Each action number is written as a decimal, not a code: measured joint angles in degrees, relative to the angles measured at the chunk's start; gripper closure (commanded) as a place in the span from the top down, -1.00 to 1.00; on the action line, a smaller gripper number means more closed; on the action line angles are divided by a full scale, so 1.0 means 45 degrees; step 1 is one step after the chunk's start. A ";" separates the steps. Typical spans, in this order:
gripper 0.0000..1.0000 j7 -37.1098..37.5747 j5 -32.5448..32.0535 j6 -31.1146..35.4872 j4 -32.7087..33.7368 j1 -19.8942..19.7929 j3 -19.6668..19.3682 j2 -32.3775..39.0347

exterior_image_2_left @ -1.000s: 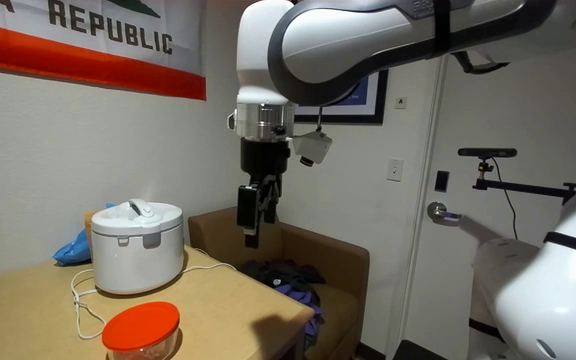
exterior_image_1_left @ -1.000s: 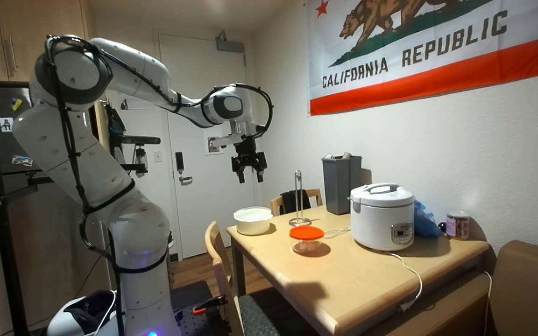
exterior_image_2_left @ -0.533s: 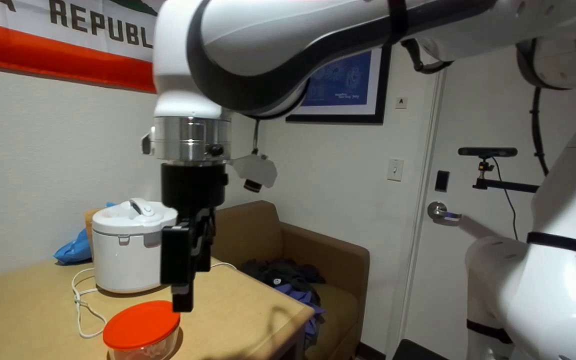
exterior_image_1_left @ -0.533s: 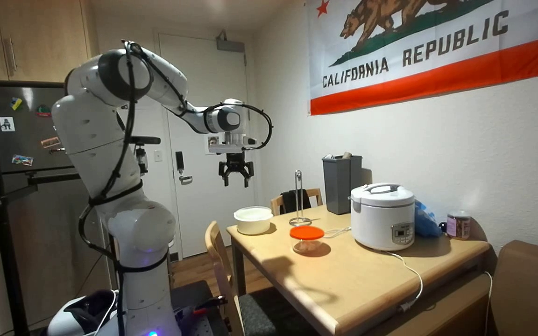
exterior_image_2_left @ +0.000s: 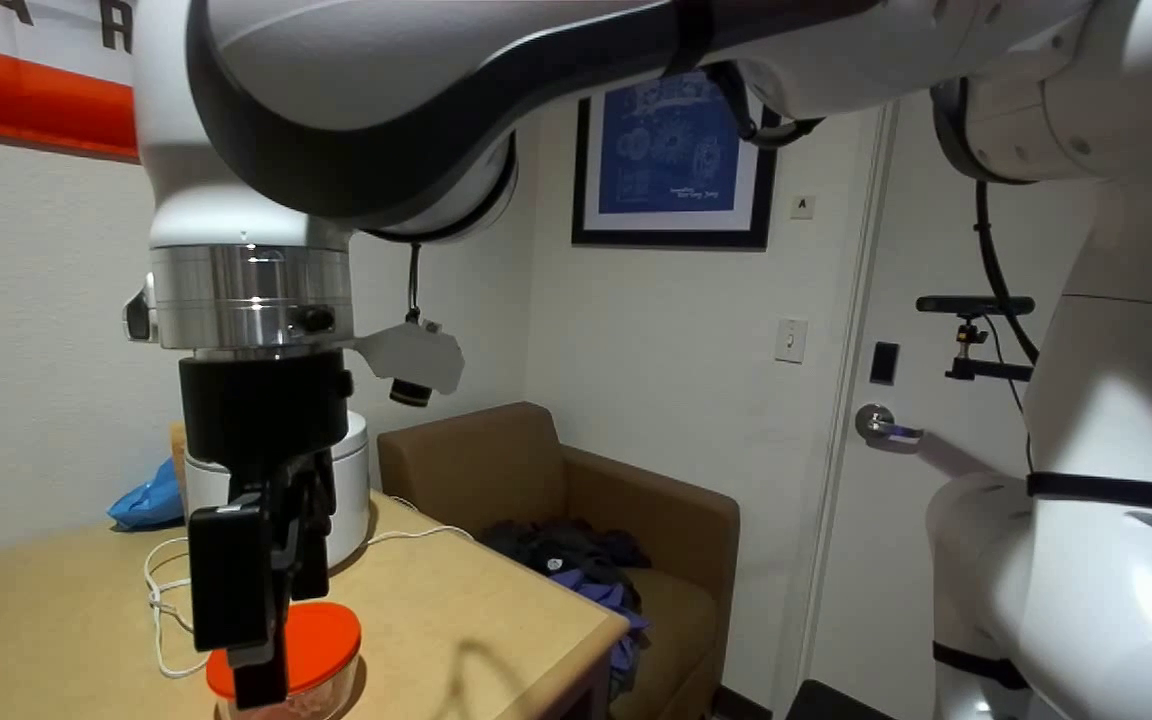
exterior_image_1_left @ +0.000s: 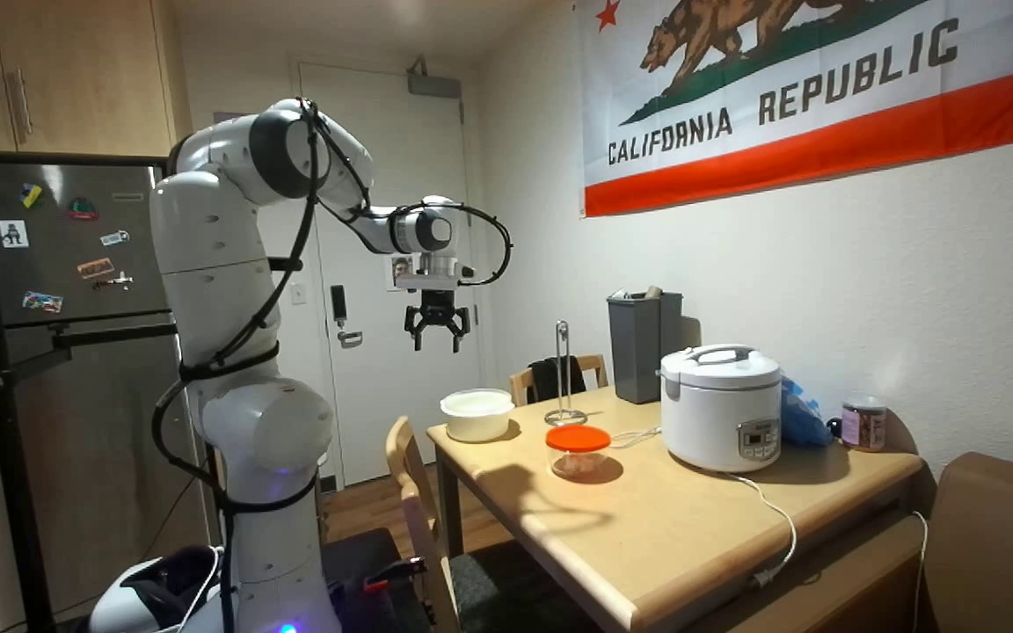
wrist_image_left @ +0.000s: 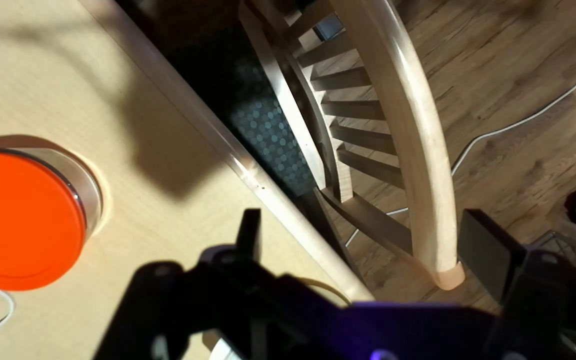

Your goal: Remove the orange lid from the lunchbox, remove the white napkin from the lunchbox

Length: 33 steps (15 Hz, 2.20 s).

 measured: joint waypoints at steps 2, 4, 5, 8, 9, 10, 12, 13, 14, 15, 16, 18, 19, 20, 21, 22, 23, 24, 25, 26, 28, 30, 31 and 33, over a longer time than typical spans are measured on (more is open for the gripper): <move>1.00 0.0002 0.0034 0.0039 -0.0012 0.0000 0.0009 0.0023; 1.00 -0.0001 0.0057 0.0320 -0.0013 0.0011 0.0070 0.0184; 1.00 -0.0033 0.0050 0.0551 0.0048 0.0022 0.0143 0.0372; 1.00 -0.0042 -0.0470 0.0925 0.0806 0.0051 0.0510 0.1505; 1.00 -0.0042 -0.0767 0.0942 0.1250 0.0074 0.0606 0.2066; 1.00 -0.0041 -0.1055 0.0943 0.1733 0.0103 0.0660 0.2671; 1.00 0.0194 -0.1659 0.0989 0.2780 0.0158 0.0654 0.3923; 1.00 0.0456 -0.1918 0.1025 0.3308 0.0174 0.0625 0.4497; 1.00 0.0611 -0.2190 0.1026 0.3841 0.0192 0.0590 0.5037; 1.00 0.0630 -0.2401 0.1024 0.4343 0.0209 0.0566 0.5505; 1.00 0.0608 -0.2607 0.1012 0.4785 0.0236 0.0564 0.5892; 1.00 0.0592 -0.2750 0.0975 0.5352 0.0321 0.0564 0.6340; 1.00 0.0592 -0.2758 0.0963 0.5454 0.0358 0.0564 0.6410; 1.00 0.0592 -0.2758 0.0955 0.5489 0.0381 0.0564 0.6415; 1.00 0.0592 -0.2757 0.0955 0.5493 0.0392 0.0564 0.6418; 1.00 0.0592 -0.2668 0.0975 0.5486 0.0376 0.0557 0.6420; 1.00 0.0700 -0.2460 0.1021 0.5487 0.0347 0.0531 0.6433; 1.00 0.0947 -0.2046 0.1159 0.5508 0.0319 0.0497 0.6494; 1.00 0.1223 -0.1616 0.1290 0.5594 0.0293 0.0475 0.6623; 1.00 0.1541 -0.1253 0.1431 0.5750 0.0290 0.0458 0.6830; 1.00 0.2174 -0.0781 0.1883 0.6233 0.0354 0.0452 0.7459; 1.00 0.2996 -0.0742 0.2291 0.6819 0.0529 0.0358 0.8212; 1.00 0.3441 -0.0750 0.2438 0.7111 0.0692 0.0216 0.8584; 1.00 0.4287 -0.0800 0.2646 0.7625 0.1033 -0.0160 0.9229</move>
